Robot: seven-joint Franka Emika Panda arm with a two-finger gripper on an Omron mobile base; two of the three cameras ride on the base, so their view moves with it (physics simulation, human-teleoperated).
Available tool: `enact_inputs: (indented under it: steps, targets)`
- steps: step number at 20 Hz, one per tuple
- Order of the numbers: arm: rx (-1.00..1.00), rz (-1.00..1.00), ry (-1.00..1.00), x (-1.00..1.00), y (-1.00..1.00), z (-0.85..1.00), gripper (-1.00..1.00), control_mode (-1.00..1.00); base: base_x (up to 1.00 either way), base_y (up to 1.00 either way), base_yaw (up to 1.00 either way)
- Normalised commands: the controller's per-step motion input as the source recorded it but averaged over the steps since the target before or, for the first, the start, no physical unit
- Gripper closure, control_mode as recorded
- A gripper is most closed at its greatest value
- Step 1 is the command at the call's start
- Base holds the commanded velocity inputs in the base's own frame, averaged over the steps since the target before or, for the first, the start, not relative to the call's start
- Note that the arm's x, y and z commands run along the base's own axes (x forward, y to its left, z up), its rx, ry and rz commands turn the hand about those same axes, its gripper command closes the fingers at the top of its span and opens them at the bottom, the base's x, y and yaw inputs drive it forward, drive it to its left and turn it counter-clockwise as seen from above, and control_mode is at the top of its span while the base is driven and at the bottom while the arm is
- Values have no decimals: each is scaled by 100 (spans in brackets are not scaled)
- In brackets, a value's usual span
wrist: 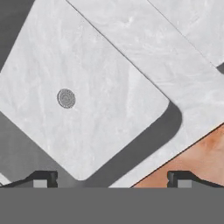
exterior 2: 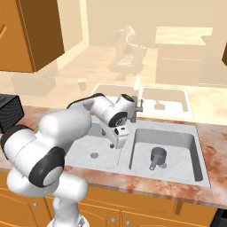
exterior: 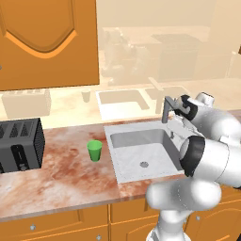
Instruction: Move any existing items from the left basin to the right basin for drying. Then move the cup from the counter to the left basin of the sink for washing.
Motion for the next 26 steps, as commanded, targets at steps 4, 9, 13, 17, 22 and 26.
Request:
enact_inputs:
  steps: [4,9,13,17,22,26]
  targets:
    - [-5,-2,10,4,82,5,-100,-100,0,0,0]
    - [-4,0,10,13,80,2,-100,-100,0,0,0]
    - [-2,0,5,12,72,0,-100,-100,0,0,0]
    - [0,0,1,9,45,0,-100,-100,0,0,0]
    - [0,7,-2,9,34,0,-100,-100,0,0,0]
    - [0,12,-3,8,35,0,-100,-100,0,0,0]
